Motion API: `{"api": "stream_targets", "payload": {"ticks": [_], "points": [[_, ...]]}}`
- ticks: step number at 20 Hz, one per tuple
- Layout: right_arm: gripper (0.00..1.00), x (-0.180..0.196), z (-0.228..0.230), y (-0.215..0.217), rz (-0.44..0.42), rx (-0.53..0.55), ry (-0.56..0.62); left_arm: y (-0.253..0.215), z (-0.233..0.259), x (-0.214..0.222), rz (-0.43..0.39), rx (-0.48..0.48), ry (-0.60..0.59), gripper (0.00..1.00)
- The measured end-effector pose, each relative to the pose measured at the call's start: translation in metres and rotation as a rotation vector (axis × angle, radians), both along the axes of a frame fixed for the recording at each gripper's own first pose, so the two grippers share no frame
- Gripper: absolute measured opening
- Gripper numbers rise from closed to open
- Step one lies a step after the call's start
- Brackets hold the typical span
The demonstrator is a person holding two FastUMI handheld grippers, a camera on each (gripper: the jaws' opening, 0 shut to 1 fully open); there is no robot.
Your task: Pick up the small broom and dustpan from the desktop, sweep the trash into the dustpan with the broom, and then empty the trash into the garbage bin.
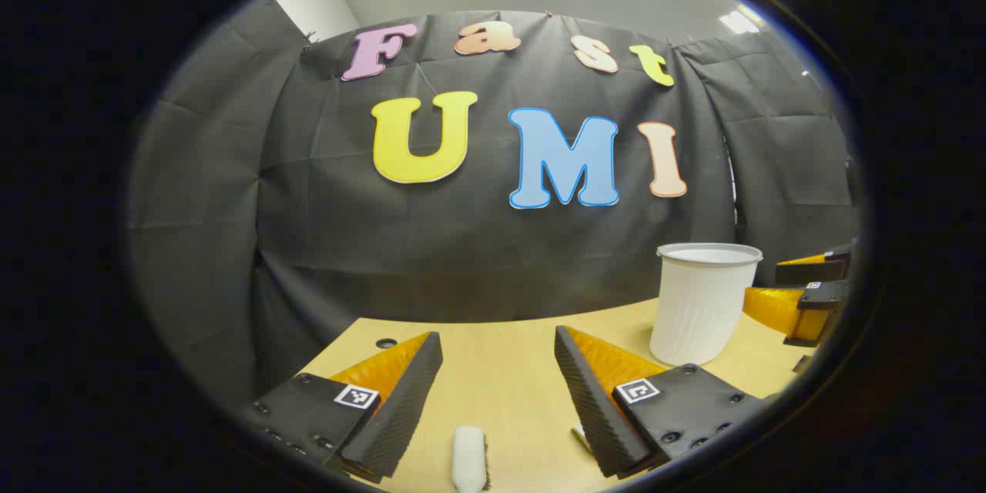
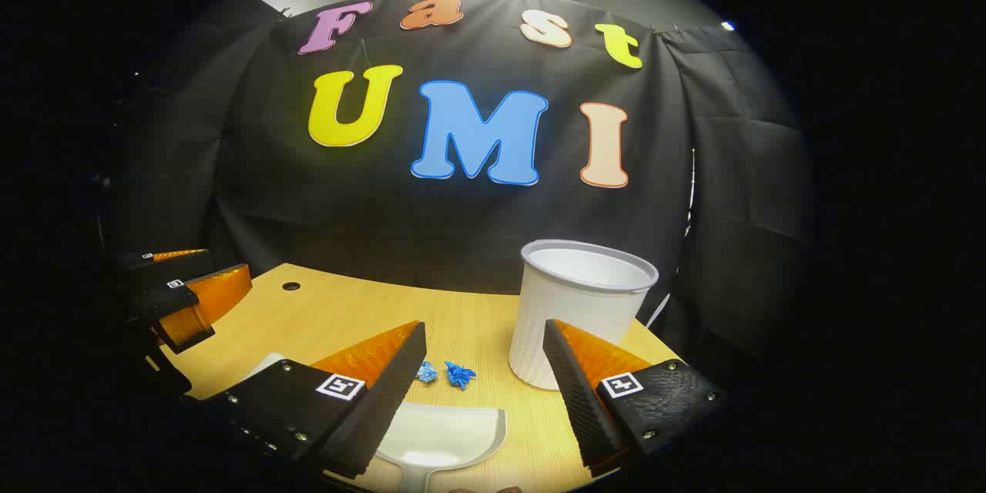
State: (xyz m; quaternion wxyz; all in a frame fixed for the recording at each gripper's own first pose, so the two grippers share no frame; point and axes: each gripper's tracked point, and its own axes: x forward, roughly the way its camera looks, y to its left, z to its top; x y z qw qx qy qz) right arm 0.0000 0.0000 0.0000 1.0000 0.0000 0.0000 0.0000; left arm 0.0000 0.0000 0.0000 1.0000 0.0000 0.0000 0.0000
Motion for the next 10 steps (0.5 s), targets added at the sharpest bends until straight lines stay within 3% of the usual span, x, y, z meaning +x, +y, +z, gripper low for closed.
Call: {"api": "stream_targets", "payload": {"ticks": [2, 5, 10], "points": [[0.96, -0.0002, -0.0012, -0.0001, 0.000, 0.001, 0.004, 0.0014, -0.0005, -0.0011, 0.005, -0.001, 0.002, 0.93], [0.96, -0.0007, -0.0040, 0.0000, 0.001, 0.003, 0.012, 0.0044, -0.0014, -0.0016, 0.016, -0.002, 0.004, 0.99], [0.96, -0.0019, -0.0043, -0.0023, -0.001, 0.011, 0.017, 0.0046, -0.0039, -0.0037, 0.020, -0.011, 0.010, 0.96]]}}
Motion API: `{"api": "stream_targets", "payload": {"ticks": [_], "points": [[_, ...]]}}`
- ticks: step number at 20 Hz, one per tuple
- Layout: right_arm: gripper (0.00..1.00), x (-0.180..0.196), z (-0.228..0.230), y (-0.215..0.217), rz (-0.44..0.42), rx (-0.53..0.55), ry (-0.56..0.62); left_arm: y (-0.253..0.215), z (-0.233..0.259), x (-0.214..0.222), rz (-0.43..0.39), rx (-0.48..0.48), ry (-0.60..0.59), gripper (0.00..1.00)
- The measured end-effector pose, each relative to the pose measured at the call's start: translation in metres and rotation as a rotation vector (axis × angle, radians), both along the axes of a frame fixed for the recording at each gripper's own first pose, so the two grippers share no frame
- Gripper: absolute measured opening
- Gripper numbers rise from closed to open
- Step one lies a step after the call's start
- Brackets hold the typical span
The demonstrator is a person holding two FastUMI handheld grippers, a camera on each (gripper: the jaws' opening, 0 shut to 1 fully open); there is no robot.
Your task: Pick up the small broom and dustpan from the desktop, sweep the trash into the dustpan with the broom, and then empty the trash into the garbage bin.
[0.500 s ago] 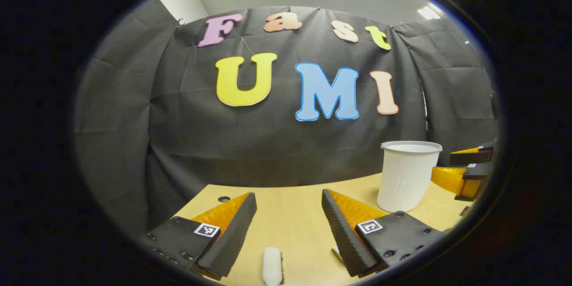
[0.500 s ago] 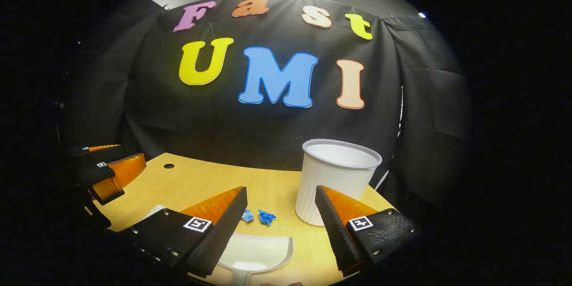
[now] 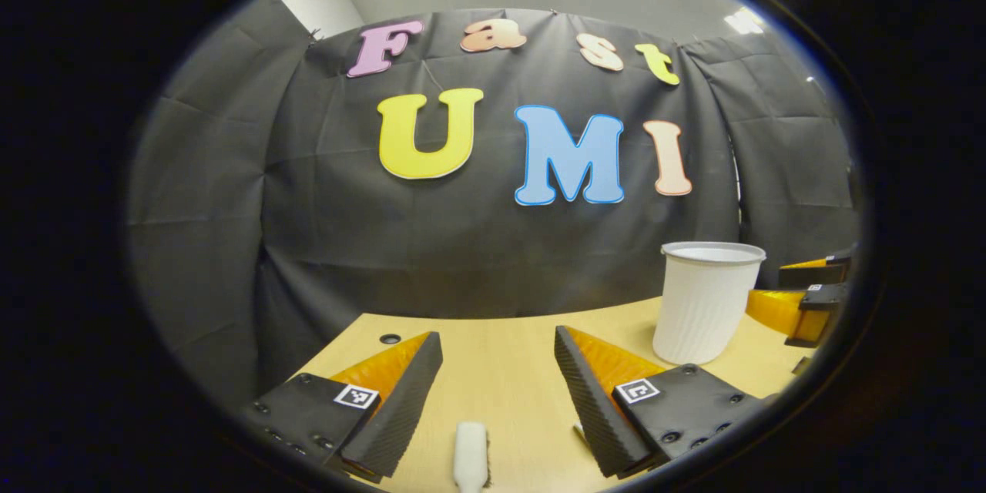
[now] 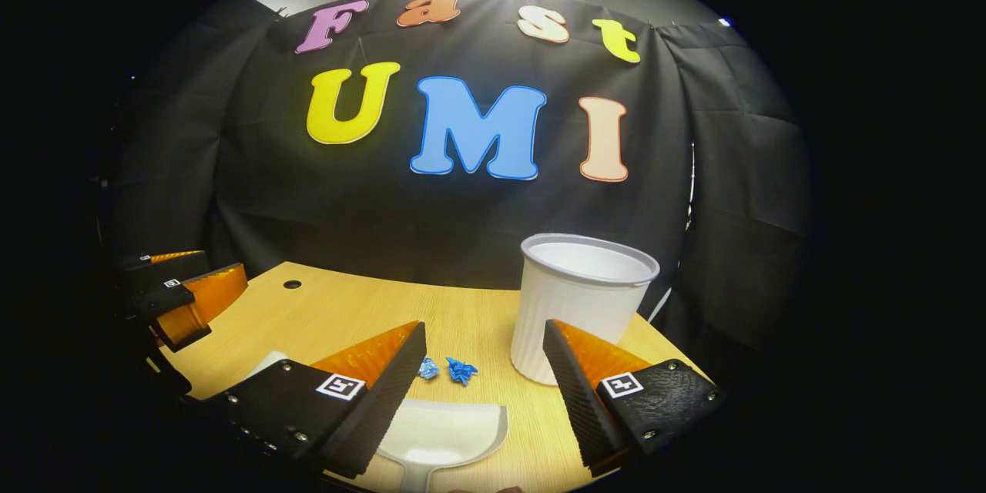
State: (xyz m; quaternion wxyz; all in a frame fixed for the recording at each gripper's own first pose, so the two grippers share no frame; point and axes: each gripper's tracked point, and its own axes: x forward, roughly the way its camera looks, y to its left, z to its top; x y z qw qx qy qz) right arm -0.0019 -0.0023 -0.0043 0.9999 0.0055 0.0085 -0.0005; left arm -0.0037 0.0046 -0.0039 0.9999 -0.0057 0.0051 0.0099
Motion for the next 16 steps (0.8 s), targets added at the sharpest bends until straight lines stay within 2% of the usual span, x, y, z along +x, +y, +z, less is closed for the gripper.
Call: {"api": "stream_targets", "payload": {"ticks": [1, 2, 8, 9, 12, 15, 16], "points": [[0.96, -0.001, 0.000, 0.000, -0.001, -0.001, 0.001, 0.000, 0.000, 0.000, -0.001, -0.002, 0.000, 0.92], [0.96, -0.002, 0.000, 0.000, -0.001, -0.002, 0.002, -0.001, 0.000, 0.001, -0.001, -0.004, 0.000, 0.96], [0.96, -0.004, -0.006, 0.001, 0.008, -0.009, 0.023, -0.002, -0.004, 0.000, -0.005, -0.014, 0.009, 0.95], [0.96, -0.004, -0.011, 0.003, 0.017, -0.010, 0.038, -0.002, -0.008, 0.000, -0.008, -0.015, 0.021, 0.92], [0.96, -0.005, -0.030, 0.011, 0.052, -0.009, 0.110, -0.003, -0.028, -0.003, -0.018, -0.017, 0.083, 0.98], [0.96, -0.010, -0.058, 0.021, 0.080, -0.006, 0.210, 0.003, -0.053, -0.008, -0.015, -0.005, 0.171, 0.95], [0.96, -0.012, -0.067, 0.023, 0.083, -0.007, 0.249, 0.004, -0.066, -0.010, -0.019, 0.001, 0.212, 0.98]]}}
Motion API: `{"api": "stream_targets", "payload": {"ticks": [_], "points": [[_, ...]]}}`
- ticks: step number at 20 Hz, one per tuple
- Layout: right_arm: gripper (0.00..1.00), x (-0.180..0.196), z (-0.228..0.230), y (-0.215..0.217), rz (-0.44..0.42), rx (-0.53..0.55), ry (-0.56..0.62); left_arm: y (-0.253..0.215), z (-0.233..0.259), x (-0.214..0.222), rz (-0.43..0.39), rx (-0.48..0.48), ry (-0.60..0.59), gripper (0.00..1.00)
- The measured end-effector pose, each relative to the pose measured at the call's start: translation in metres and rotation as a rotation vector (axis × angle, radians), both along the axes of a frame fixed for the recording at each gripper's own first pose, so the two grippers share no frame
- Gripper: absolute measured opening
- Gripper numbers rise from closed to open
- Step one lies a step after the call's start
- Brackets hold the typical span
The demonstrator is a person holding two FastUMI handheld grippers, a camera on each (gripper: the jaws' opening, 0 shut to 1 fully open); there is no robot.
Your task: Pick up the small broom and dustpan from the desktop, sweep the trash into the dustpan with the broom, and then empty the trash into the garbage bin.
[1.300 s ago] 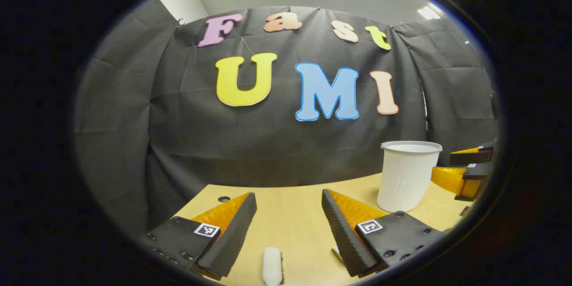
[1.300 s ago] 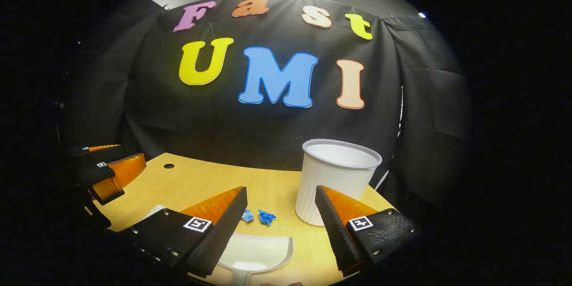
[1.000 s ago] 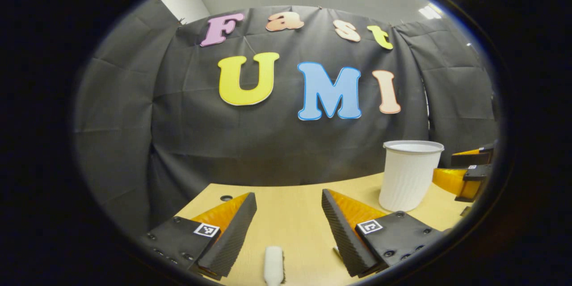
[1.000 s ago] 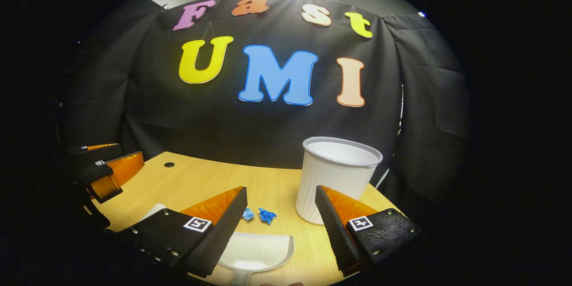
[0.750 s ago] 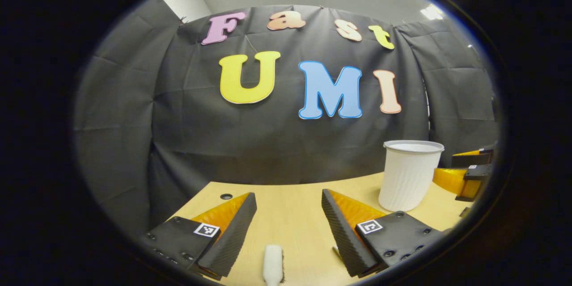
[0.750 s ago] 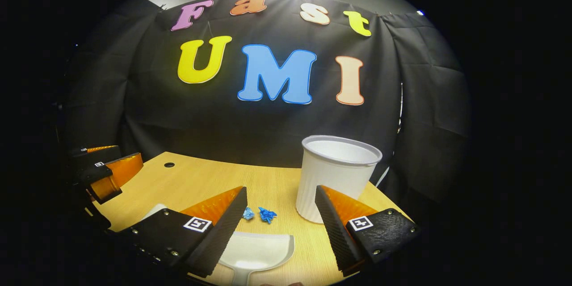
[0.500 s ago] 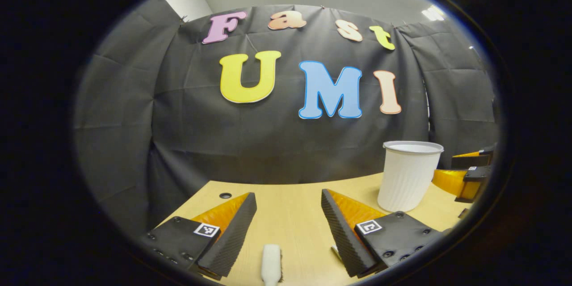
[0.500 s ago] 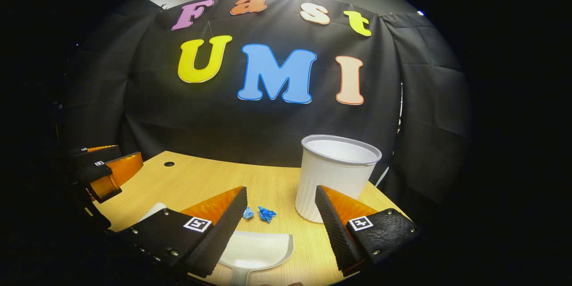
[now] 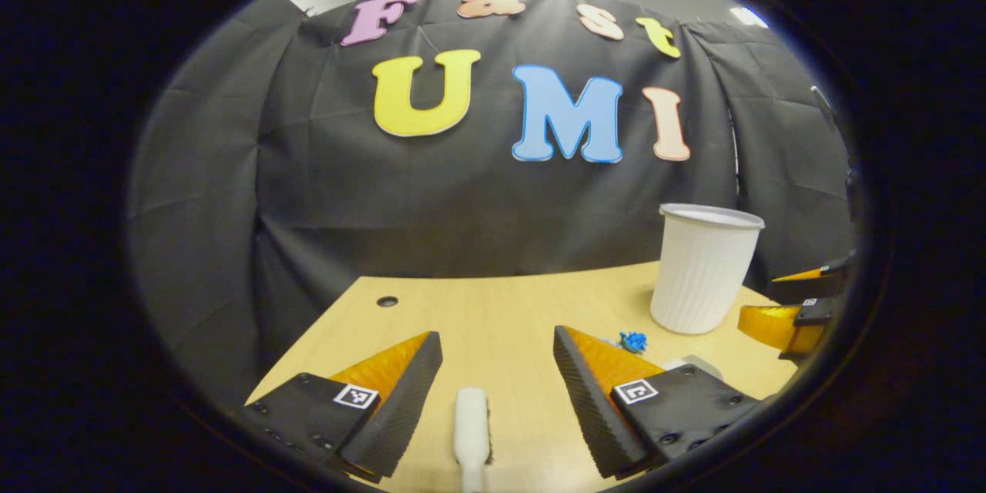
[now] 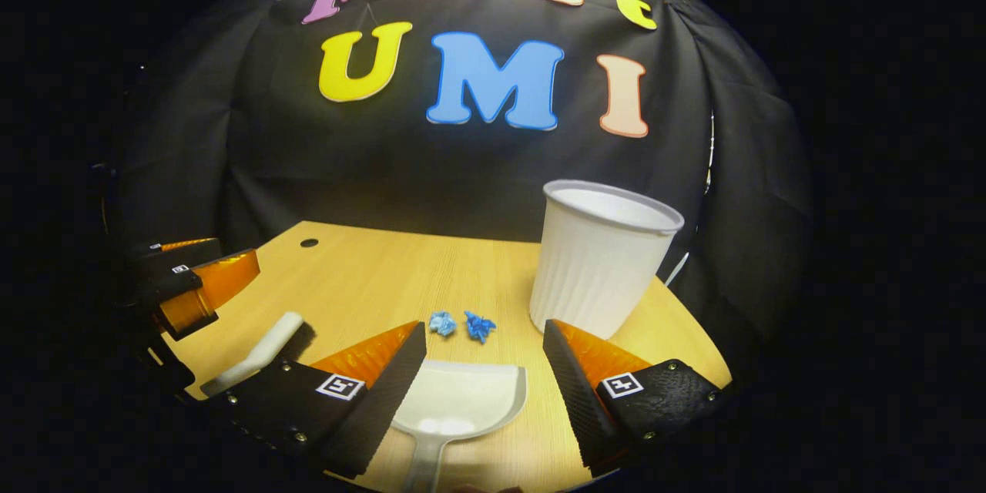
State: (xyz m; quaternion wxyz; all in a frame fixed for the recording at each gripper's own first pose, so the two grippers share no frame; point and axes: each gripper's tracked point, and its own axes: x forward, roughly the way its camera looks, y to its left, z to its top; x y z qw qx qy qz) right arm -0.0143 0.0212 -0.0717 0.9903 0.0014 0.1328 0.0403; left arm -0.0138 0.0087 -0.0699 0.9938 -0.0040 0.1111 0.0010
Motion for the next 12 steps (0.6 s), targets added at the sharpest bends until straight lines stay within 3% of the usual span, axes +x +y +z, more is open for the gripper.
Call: {"api": "stream_targets", "payload": {"ticks": [6, 12], "points": [[0.96, -0.018, -0.052, 0.021, 0.042, -0.011, 0.208, 0.009, -0.067, -0.019, -0.010, -0.033, 0.263, 0.95], [0.96, -0.033, -0.088, 0.031, 0.052, 0.016, 0.364, 0.010, -0.111, -0.032, -0.038, -0.029, 0.442, 0.99]]}}
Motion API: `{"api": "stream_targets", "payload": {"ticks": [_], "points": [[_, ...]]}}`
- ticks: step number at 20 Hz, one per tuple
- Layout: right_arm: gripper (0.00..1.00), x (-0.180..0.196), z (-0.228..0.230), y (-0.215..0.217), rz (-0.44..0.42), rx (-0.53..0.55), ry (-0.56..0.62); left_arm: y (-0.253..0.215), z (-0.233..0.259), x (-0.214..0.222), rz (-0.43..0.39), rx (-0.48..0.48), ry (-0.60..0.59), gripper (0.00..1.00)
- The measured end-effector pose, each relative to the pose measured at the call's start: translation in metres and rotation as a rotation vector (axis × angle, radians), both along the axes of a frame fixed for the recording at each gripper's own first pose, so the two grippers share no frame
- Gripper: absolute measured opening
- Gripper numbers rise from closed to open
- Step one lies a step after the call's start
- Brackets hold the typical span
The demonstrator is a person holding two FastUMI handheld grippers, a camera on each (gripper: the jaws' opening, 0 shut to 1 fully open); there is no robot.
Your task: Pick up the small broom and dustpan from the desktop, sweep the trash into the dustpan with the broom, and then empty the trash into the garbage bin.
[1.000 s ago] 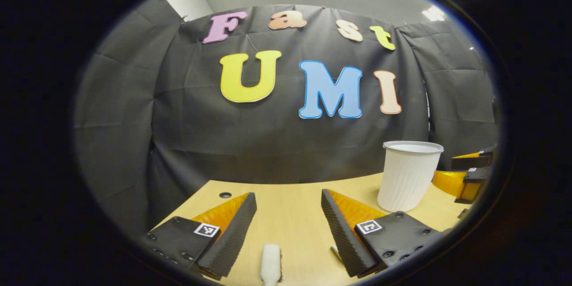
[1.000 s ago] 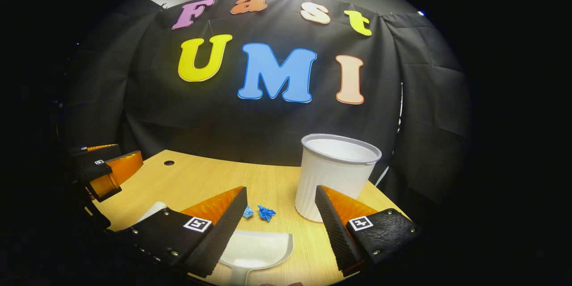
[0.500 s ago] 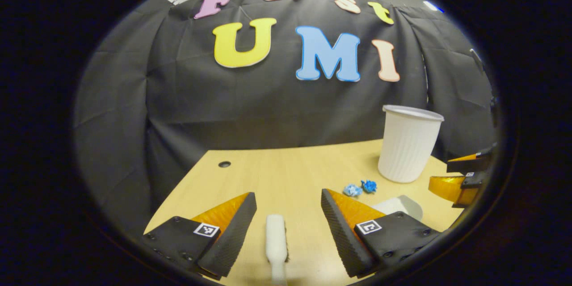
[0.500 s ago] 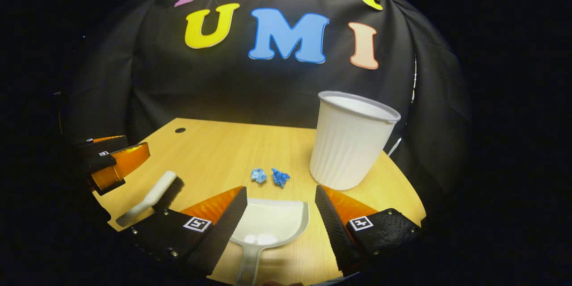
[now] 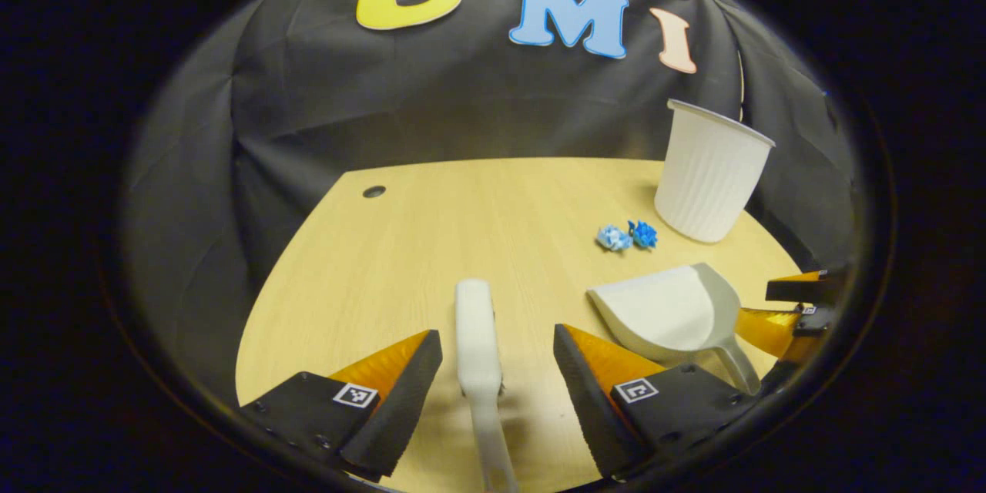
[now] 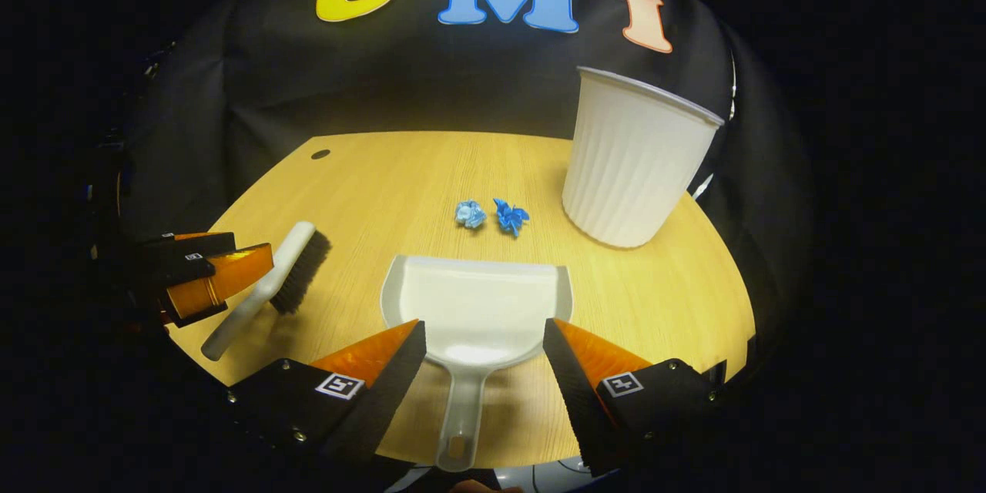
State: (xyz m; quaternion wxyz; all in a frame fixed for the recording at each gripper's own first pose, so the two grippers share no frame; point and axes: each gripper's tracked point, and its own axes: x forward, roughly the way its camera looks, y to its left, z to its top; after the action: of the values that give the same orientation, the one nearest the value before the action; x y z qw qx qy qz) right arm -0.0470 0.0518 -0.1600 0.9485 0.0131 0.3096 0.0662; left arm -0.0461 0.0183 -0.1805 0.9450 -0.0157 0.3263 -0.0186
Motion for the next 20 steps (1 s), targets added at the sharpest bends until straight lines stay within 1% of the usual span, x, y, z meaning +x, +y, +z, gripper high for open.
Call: {"api": "stream_targets", "payload": {"ticks": [2, 4, 6, 9, 10, 12, 13, 14, 15, 16, 17, 18, 19, 20], "points": [[0.96, -0.004, -0.012, 0.000, -0.009, 0.003, 0.058, 0.002, -0.017, -0.006, 0.000, -0.003, 0.073, 0.96], [0.96, -0.009, -0.023, 0.000, -0.015, 0.016, 0.114, 0.004, -0.033, -0.013, 0.000, -0.006, 0.137, 0.99], [0.96, -0.013, -0.038, 0.002, -0.021, 0.030, 0.177, 0.006, -0.044, -0.020, -0.012, 0.011, 0.187, 0.99], [0.96, -0.015, -0.056, 0.004, -0.009, 0.030, 0.260, 0.003, -0.058, -0.020, -0.032, 0.025, 0.242, 0.99], [0.96, -0.015, -0.060, 0.005, -0.002, 0.028, 0.284, 0.003, -0.062, -0.019, -0.036, 0.026, 0.254, 0.96], [0.96, -0.013, -0.069, 0.013, 0.024, 0.046, 0.324, 0.004, -0.070, -0.016, -0.044, 0.033, 0.276, 0.96], [0.96, -0.010, -0.073, 0.016, 0.031, 0.054, 0.339, 0.005, -0.073, -0.014, -0.046, 0.034, 0.288, 0.99], [0.96, -0.007, -0.075, 0.017, 0.035, 0.054, 0.350, 0.006, -0.076, -0.013, -0.045, 0.036, 0.300, 0.96], [0.96, -0.004, -0.078, 0.019, 0.037, 0.053, 0.355, 0.007, -0.079, -0.010, -0.043, 0.038, 0.306, 0.87], [0.96, -0.002, -0.078, 0.018, 0.035, 0.050, 0.360, 0.008, -0.081, -0.007, -0.039, 0.046, 0.308, 0.84], [0.89, -0.001, -0.080, 0.019, 0.037, 0.051, 0.369, 0.009, -0.082, -0.007, -0.040, 0.050, 0.314, 0.82], [0.88, 0.001, -0.081, 0.019, 0.041, 0.054, 0.376, 0.010, -0.081, -0.007, -0.038, 0.052, 0.319, 0.72], [0.85, 0.004, -0.085, 0.019, 0.043, 0.051, 0.386, 0.012, -0.083, -0.004, -0.036, 0.061, 0.324, 0.75], [0.81, 0.003, -0.086, 0.017, 0.044, 0.045, 0.391, 0.012, -0.085, -0.002, -0.036, 0.064, 0.326, 0.65]]}}
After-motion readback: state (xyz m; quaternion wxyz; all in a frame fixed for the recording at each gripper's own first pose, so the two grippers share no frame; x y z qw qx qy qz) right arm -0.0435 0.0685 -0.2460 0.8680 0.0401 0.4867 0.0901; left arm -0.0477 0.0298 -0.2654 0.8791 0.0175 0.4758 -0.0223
